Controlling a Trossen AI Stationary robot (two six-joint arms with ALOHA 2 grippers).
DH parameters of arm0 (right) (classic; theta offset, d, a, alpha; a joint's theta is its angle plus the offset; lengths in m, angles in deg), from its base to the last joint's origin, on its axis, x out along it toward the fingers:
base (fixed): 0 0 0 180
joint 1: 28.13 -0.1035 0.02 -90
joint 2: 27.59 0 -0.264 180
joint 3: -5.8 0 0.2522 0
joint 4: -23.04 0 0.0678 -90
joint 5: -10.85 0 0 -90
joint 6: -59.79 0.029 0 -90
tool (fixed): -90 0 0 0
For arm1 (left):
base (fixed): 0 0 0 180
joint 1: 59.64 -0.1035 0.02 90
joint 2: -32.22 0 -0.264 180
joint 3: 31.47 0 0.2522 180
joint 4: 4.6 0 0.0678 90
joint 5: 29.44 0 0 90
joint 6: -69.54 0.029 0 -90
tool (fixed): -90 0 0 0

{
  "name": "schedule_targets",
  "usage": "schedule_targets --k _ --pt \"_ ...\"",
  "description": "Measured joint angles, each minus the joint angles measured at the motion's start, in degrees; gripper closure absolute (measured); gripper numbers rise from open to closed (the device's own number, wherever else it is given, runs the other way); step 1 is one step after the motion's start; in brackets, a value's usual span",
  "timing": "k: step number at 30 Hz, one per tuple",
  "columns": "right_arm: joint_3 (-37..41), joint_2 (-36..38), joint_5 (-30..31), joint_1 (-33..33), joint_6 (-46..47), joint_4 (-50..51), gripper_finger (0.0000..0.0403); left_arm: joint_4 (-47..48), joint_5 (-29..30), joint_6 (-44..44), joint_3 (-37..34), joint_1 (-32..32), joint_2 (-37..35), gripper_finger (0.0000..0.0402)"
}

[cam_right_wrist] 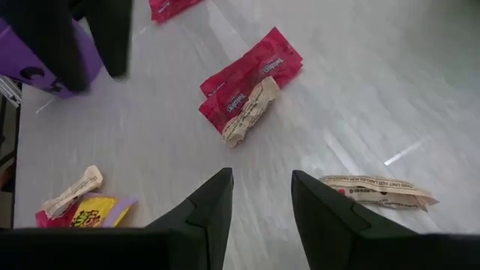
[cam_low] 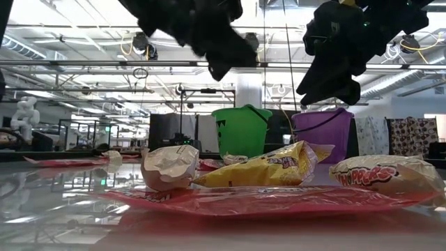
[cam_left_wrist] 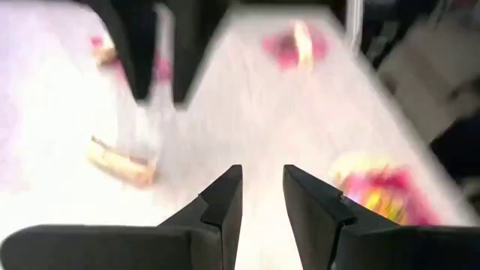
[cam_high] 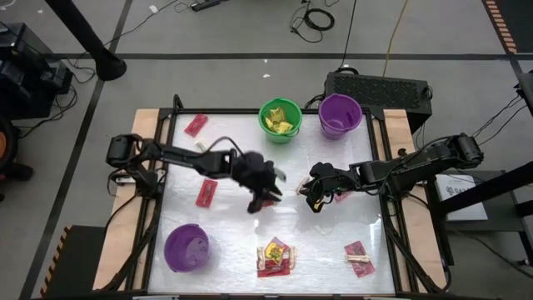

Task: Sort candy by brand, put in halloween buckets
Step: Put the yellow candy into the green bucket

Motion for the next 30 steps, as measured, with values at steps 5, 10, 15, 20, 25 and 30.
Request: schedule_targets --k 5,10,15,20,25,30 --pt "0.00 0.00 0.02 0.00 -1.33 0.13 0.0273 0.34 -1.35 6.35 0.00 4.20 2.93 0.0297" --pt "0.00 0.00 -0.03 0.00 -2.20 0.60 0.0273 -3.23 -5.59 6.49 -0.02 8.21 8.61 0.0297" --pt "0.00 0.00 -0.24 0.00 -2.92 1.99 0.0273 -7.96 0.15 6.55 0.00 11.79 13.63 0.0297" --pt "0.00 0.00 -0.24 0.00 -4.03 3.44 0.0273 -10.94 3.74 7.93 0.02 14.15 16.21 0.0297" --pt "0.00 0.00 -0.24 0.00 -4.00 3.76 0.0273 -10.43 6.15 7.97 0.04 15.32 17.15 0.0297" --pt "0.00 0.00 -0.26 0.00 -2.92 3.76 0.0273 -10.60 6.32 10.01 0.04 16.35 18.07 0.0297"
